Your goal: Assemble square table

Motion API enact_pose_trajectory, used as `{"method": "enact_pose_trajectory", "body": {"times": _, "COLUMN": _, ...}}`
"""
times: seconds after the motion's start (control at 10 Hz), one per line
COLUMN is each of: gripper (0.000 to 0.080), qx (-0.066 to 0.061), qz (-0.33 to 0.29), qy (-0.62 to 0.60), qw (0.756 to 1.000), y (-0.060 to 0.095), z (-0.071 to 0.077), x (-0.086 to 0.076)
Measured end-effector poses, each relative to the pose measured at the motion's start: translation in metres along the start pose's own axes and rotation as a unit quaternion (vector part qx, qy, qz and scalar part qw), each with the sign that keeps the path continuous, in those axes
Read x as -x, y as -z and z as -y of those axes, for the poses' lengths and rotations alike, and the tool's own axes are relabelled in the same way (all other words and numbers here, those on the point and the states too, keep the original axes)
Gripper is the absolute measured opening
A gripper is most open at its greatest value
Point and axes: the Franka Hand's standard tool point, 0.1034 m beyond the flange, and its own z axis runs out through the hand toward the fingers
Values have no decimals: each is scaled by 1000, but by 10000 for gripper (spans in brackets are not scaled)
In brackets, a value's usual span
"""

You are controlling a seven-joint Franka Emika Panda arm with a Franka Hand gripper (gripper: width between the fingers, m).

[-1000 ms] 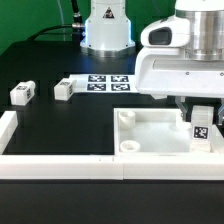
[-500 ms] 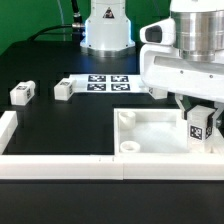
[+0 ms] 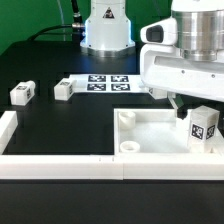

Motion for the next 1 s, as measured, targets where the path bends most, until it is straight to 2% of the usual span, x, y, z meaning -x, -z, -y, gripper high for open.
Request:
{"method": "enact_pose_trajectory", "body": {"times": 0.1, "gripper": 601, "qx": 1, "qz": -1, "qy": 62, "qw": 998, "y": 0, "z": 2, "x": 1}}
{"method": "enact_pose_trajectory", "body": {"times": 0.2, "gripper": 642, "qx": 3, "qz": -2, "qy": 108, "qw": 994, "y": 1, "z": 3, "x": 3}}
{"method": "enact_pose_trajectory", "body": {"times": 0.4, "gripper": 648, "qx": 3, "qz": -2, "qy": 222, "qw": 975, "y": 0, "z": 4, "x": 4}}
{"method": "enact_pose_trajectory", "body": {"times": 0.7, "gripper": 649, "qx": 4, "qz": 0, "qy": 360, "qw": 933, "y": -1, "z": 4, "x": 5}}
{"method": "enact_pose_trajectory", "body": {"times": 0.9, "gripper": 649, "qx": 13, "qz": -3, "qy": 436, "qw": 900, "y": -1, "z": 3, "x": 4}}
{"method": "enact_pose_trajectory", "body": {"times": 1.0, "gripper": 649, "qx": 14, "qz": -3, "qy": 453, "qw": 892, "y": -1, "z": 3, "x": 4}}
